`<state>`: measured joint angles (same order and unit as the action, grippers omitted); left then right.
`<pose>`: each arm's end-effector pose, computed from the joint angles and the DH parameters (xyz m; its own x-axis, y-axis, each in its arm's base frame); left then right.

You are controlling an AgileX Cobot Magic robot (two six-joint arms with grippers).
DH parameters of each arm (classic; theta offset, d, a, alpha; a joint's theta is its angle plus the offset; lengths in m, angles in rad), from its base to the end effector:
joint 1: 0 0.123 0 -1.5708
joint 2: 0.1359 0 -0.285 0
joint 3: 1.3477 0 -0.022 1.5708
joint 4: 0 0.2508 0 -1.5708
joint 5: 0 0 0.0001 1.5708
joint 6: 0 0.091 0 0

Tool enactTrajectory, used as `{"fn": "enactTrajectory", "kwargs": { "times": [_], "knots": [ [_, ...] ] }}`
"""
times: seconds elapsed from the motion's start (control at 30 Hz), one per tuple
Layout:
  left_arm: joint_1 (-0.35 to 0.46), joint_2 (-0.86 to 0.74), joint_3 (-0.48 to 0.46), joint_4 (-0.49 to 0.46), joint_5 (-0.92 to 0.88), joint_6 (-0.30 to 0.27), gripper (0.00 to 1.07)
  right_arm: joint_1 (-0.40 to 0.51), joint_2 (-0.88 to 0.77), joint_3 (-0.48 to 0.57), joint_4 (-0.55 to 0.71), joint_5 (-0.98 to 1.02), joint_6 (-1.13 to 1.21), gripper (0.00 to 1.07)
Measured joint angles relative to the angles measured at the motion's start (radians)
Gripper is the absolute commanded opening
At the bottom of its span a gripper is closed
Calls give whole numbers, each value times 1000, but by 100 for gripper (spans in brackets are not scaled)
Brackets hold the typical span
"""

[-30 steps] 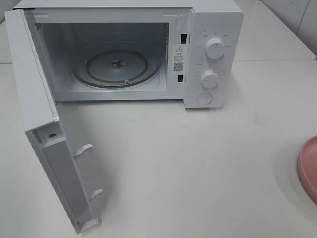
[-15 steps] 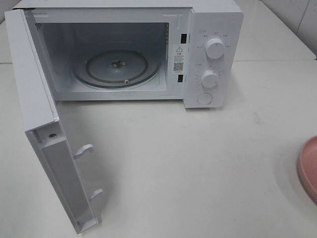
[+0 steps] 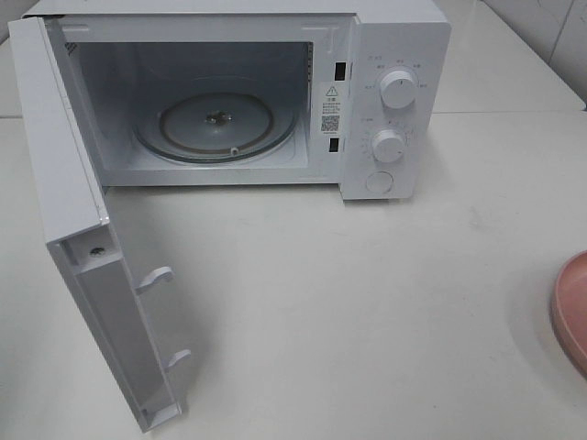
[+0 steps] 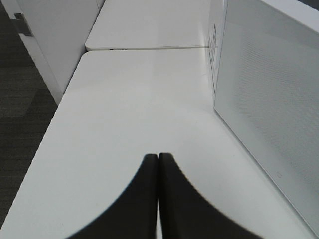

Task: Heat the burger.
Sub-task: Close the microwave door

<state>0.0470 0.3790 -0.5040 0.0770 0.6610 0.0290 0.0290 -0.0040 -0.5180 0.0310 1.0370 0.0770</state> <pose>0.0741 0.0078 0.2983 -0.4384 0.0691 -0.8961 -0.0503 0.9936 0.1012 -0.0068 0.0022 0.2842 -0.4177 0.0805 -0.9050 -0.0146 0.9953 0.0953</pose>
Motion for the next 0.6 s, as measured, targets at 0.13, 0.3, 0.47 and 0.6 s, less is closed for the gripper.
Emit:
{"fn": "enactTrajectory", "kwargs": {
  "times": [0.13, 0.3, 0.47, 0.6],
  "knots": [
    [0, 130, 75, 3, -267, 0, 0, 0, 0, 0, 0, 0, 0, 76],
    [0, 219, 144, 3, -530, 0, 0, 0, 0, 0, 0, 0, 0, 76],
    [0, 376, 238, 7, -976, 0, 0, 0, 0, 0, 0, 0, 0, 76],
    [0, 458, 256, 7, -1063, -5, 0, 0, 0, 0, 0, 0, 0, 76]
  ]
}}
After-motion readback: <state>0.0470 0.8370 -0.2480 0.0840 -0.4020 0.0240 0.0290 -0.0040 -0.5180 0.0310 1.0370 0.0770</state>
